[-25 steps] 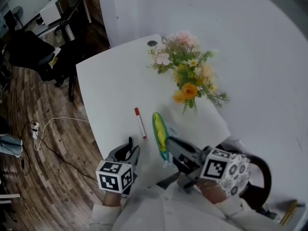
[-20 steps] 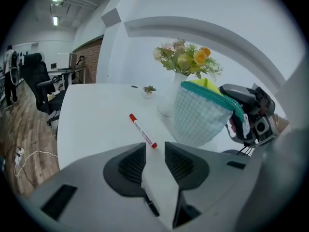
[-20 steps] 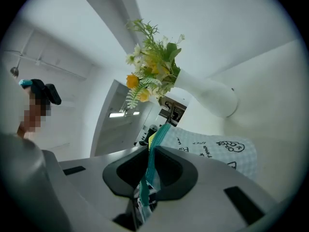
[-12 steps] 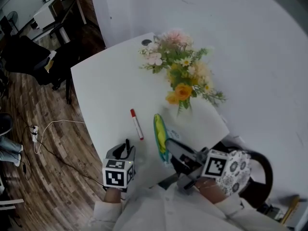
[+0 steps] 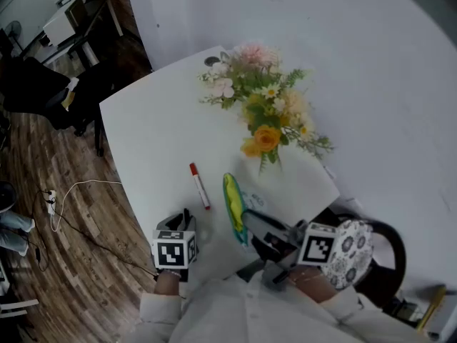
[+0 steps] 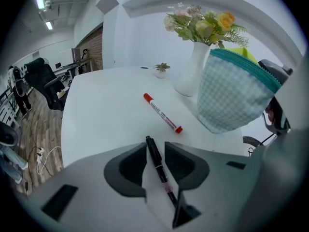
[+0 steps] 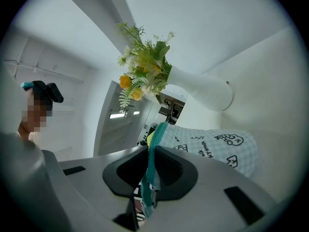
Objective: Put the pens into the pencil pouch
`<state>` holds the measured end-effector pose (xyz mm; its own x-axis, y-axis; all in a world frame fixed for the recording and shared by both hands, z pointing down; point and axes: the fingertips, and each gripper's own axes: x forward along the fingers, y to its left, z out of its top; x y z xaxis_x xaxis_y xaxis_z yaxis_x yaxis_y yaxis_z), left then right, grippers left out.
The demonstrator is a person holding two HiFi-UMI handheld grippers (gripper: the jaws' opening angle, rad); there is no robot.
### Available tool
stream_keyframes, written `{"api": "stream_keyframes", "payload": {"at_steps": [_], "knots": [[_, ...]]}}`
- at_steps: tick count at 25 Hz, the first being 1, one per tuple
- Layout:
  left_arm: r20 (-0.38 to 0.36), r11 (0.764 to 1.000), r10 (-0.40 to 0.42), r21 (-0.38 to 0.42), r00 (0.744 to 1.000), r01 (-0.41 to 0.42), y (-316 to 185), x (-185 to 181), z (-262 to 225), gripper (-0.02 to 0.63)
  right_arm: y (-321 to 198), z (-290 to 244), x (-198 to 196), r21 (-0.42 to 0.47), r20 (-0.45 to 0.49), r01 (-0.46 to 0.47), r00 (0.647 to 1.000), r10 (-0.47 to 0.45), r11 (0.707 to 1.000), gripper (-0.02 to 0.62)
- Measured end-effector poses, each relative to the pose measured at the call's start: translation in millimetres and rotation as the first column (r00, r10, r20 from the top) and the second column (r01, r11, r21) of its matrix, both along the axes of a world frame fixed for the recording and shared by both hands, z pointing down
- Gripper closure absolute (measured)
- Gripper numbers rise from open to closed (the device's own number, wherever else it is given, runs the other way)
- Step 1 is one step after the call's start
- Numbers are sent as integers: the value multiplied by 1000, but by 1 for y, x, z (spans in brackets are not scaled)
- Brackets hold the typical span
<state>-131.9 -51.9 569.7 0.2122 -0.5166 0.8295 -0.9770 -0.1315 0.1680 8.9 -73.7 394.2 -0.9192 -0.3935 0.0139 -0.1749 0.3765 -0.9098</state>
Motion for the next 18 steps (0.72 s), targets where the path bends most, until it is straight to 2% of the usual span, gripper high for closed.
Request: {"api": "stream_keyframes", "payload": {"at_steps": [4,11,14,18], "knots": [[12,1000,3,-15,1000,-3,-1,-1,5,491,-1,2,1,-7,-3,-4,1000,4,1000,551],[63,1000,-23,10,998,22,-2,-6,7,543,-1,4,0,-7,-11,4,1000,-4,1000,551],[49,1000,-21,21,999,20,-2,-5,5,546,-2,5,1,-10,-12,3,1000,-3,1000,551],[16,997,-7,74,1000,6,-8,1,-7,546,-5,7,3,-16,-13,-5,1000,5,1000,551]]}}
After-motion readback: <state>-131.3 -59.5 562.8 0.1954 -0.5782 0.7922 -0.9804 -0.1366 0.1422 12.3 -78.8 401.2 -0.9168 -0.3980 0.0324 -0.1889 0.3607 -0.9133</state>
